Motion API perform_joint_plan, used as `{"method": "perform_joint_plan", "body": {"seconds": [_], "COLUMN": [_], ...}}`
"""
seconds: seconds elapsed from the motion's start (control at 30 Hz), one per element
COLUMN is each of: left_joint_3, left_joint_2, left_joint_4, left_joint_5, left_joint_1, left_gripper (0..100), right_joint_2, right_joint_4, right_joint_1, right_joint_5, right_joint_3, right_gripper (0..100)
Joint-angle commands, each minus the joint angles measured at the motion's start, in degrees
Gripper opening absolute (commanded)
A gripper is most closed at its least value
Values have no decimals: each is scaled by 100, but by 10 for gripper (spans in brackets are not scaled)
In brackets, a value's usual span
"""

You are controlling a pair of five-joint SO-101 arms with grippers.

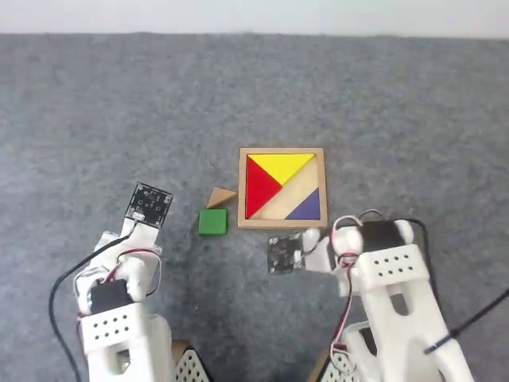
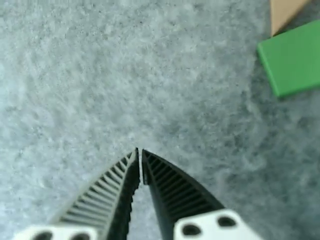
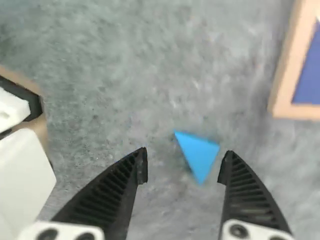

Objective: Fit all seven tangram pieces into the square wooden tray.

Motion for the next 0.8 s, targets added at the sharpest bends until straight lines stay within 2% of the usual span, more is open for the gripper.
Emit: {"method": "perform_joint_plan", "body": {"seconds": [0.0, 0.3, 0.57, 0.77], "left_joint_3": [-40, -22, -13, -13], "left_joint_2": [-149, -149, -149, -149], "left_joint_4": [-123, -132, -132, -132], "left_joint_5": [-53, -62, -246, -246], "left_joint_1": [0, 0, 0, 0], "left_gripper": [12, 12, 12, 12], "right_joint_2": [-119, -119, -92, 708], "right_joint_4": [-189, -998, -1314, -1824], "right_joint_1": [-13, 1103, 1007, 1007], "right_joint_5": [273, 1495, 1512, 1503], "right_joint_3": [26, 695, 809, 791], "right_gripper": [240, 238, 237, 237]}}
